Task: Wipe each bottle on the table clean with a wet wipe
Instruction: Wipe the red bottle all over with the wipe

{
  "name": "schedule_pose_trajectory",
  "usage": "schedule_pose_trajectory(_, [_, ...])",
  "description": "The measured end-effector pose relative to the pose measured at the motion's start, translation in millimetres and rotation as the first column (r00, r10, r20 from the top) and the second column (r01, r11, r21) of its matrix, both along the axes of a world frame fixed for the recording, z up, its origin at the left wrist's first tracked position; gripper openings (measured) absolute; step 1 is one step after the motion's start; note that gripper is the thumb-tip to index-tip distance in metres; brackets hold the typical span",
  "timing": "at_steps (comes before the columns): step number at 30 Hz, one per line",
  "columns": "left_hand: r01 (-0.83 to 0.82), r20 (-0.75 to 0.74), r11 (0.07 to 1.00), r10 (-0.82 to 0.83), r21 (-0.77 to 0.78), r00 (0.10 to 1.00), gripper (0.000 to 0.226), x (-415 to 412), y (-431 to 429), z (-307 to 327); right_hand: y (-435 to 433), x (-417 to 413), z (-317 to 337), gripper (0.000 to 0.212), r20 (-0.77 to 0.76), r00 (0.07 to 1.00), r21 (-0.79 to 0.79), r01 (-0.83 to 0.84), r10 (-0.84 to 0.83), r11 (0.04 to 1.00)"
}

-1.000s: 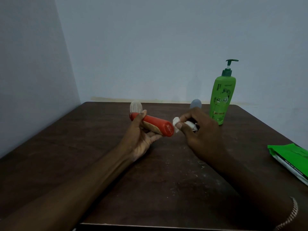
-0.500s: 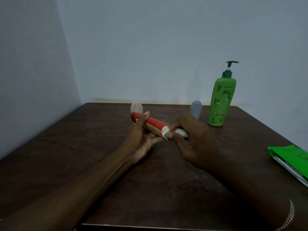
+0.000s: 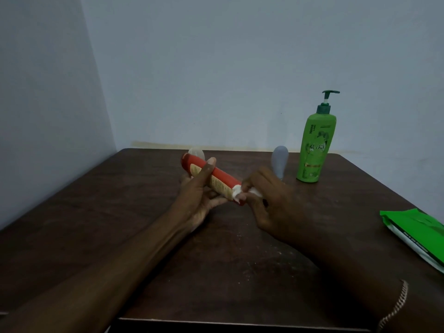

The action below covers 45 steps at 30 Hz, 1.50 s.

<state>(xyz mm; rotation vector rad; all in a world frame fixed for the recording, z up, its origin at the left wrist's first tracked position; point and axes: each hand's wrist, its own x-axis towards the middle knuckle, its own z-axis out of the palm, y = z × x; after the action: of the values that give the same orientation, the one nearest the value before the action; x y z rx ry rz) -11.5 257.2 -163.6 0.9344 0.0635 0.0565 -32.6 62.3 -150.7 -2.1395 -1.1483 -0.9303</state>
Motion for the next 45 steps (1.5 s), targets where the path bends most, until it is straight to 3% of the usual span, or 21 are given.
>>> schedule_pose_trajectory(2, [-0.065,0.039,0.995,0.063,0.077,0.997,0.091,-2.1,1.7,3.7,-5.4,8.0,-2.0,0.009,-0.074,0.996,0.095,0.063,-0.056,0.993])
schedule_pose_trajectory(6, [-0.148,0.109,0.950,0.122,0.276,0.987,0.083,-5.8,-0.1,9.1,-16.7,17.6,-5.1,0.011,-0.243,0.964,0.304,0.183,-0.109,0.935])
schedule_pose_trajectory(11, [-0.207,0.213,0.861,0.119,0.464,0.970,0.068,3.4,-3.3,17.3,-34.9,41.7,-20.5,0.008,-0.573,0.819,0.490,0.344,-0.002,0.801])
schedule_pose_trajectory(15, [-0.271,0.297,0.755,0.106,0.597,0.949,0.061,17.8,-11.6,28.4,-53.6,60.6,-28.0,0.008,-0.631,0.766,0.623,0.405,0.124,0.669])
schedule_pose_trajectory(18, [-0.295,0.324,0.694,0.093,0.657,0.941,0.064,36.8,-21.7,39.1,-59.5,67.6,-28.4,0.021,-0.637,0.739,0.692,0.423,0.220,0.585])
schedule_pose_trajectory(23, [-0.328,0.383,0.562,0.022,0.759,0.924,0.062,70.8,-43.9,56.1,-65.8,81.8,-36.6,0.024,-0.697,0.692,0.663,0.525,0.185,0.534])
schedule_pose_trajectory(27, [-0.332,0.381,0.493,0.002,0.804,0.925,0.063,98.7,-54.9,62.3,-67.5,85.9,-39.9,0.013,-0.702,0.693,0.662,0.551,0.163,0.508])
schedule_pose_trajectory(32, [-0.279,0.331,0.475,-0.026,0.834,0.943,0.062,120.6,-59.7,57.8,-66.6,84.5,-43.1,0.011,-0.660,0.750,0.626,0.521,0.039,0.581])
schedule_pose_trajectory(45, [-0.211,0.278,0.408,-0.112,0.888,0.954,0.063,138.5,-63.9,61.2,-68.2,102.5,-52.1,0.035,-0.682,0.730,0.620,0.547,0.042,0.563])
